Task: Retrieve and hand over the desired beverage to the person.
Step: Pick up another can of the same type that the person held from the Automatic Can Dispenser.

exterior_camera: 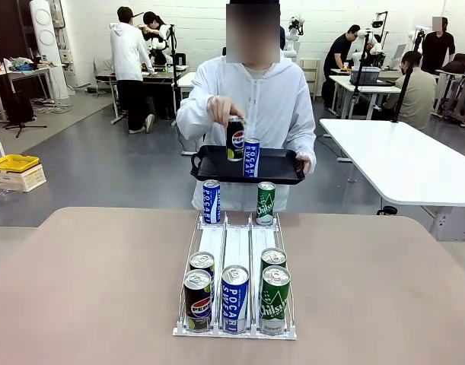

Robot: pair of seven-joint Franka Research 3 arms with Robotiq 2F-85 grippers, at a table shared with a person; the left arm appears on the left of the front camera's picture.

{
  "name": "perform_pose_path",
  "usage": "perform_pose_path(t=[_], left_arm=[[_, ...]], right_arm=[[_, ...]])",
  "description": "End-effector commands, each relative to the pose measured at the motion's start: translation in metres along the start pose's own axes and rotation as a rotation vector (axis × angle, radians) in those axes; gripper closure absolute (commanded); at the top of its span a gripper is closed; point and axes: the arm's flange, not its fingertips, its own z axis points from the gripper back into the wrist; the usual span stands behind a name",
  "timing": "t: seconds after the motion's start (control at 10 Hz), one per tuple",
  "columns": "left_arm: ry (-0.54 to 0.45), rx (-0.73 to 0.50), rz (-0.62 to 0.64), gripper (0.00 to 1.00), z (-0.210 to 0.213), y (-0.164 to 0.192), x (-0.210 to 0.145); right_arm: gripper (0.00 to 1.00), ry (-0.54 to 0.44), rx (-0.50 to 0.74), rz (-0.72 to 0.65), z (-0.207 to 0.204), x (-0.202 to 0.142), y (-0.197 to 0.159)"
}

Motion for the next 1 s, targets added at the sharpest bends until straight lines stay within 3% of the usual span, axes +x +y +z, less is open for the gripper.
perform_pose_path(t=[0.0,0.9], left_arm=[[-0.006,-0.016,-0.025,0.0,0.0006,0.0013,-0.0009],[-0.006,-0.016,-0.025,0.0,0.0006,0.0013,-0.0009]], right_arm=[[0.0,-0.022,0.029,0.007,-0.0003,0.0033,-0.0008],[0.0,-0.022,0.029,0.007,-0.0003,0.0033,-0.0008]])
